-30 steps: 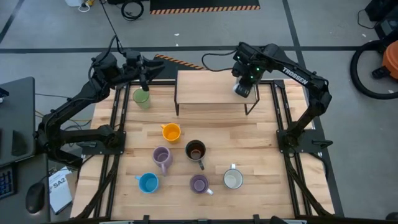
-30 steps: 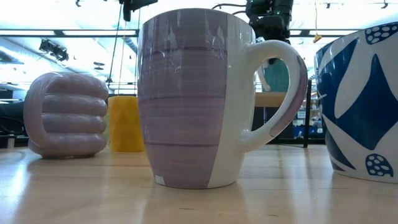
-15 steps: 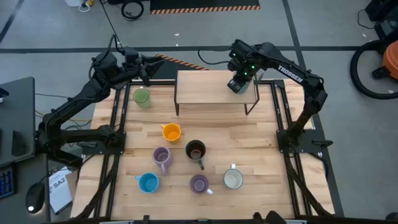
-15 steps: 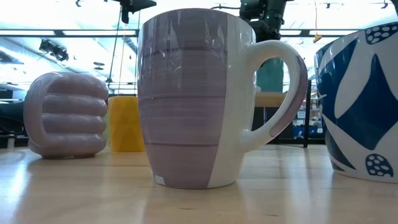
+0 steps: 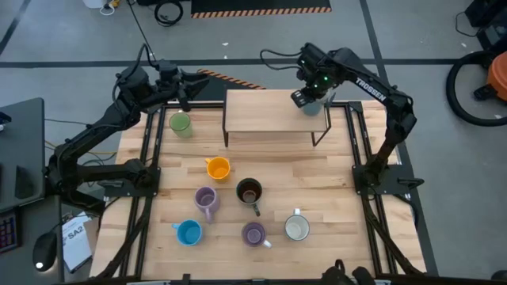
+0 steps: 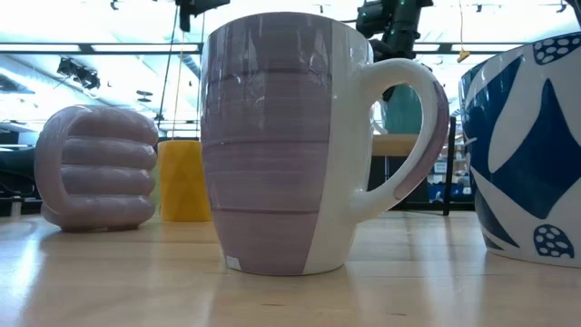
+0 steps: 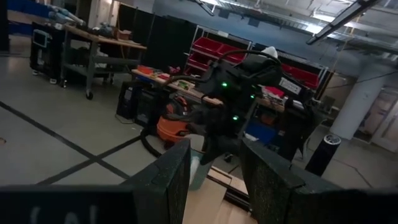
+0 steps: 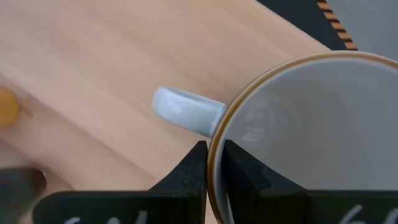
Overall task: Place coffee mugs
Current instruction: Put the blue and white mug on the shelf
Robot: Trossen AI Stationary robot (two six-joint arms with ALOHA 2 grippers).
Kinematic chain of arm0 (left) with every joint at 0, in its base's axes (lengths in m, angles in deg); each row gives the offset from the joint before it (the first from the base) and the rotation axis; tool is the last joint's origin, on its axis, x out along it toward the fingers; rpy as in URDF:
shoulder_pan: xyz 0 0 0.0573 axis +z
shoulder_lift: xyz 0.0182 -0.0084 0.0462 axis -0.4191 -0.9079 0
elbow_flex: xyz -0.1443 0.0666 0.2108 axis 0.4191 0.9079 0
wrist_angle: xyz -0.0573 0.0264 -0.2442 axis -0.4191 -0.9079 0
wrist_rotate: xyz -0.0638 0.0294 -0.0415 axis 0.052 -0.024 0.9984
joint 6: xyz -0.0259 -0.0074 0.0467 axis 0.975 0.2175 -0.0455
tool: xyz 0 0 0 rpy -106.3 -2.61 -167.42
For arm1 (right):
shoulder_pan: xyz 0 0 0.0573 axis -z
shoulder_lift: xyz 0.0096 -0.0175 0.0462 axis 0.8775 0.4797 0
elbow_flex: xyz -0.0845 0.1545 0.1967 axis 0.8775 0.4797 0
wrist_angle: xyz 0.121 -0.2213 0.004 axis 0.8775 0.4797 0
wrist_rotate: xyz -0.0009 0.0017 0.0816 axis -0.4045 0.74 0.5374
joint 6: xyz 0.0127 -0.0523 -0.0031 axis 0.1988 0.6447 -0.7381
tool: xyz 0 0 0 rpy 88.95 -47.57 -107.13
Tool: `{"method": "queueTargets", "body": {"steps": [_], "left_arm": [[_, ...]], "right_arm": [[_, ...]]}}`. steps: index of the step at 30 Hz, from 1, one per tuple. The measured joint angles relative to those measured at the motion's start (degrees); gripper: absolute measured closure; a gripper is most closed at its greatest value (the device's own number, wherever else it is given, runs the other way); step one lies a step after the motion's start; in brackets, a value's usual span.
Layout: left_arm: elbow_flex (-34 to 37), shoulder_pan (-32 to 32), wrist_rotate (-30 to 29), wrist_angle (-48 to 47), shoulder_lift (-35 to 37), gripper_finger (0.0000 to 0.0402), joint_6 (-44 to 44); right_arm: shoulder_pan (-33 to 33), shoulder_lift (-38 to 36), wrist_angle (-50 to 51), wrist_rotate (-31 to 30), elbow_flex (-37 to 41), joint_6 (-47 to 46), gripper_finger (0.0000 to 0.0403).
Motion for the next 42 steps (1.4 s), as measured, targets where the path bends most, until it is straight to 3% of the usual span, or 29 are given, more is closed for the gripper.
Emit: {"method": "queueTargets", "body": {"steps": [14,27,42], "left_arm": [[0.0,0.0,3.2,3.1,0.0,0.0256,-6.5],[0.0,0.0,7.5,2.9,0.0,0.0256,-6.6],[0.0,0.0,8.8,2.9,0.0,0.0256,-6.6]], "right_arm": [[0.5,-0.1,-1.8,0.3,0.1,-8.9,0.0351],[1.5,0.1,-5.6,4.0,0.2,-13.8,0.0252],[1.7,0.0,-2.4,4.5,-0.5,-5.3,0.0241]]}}
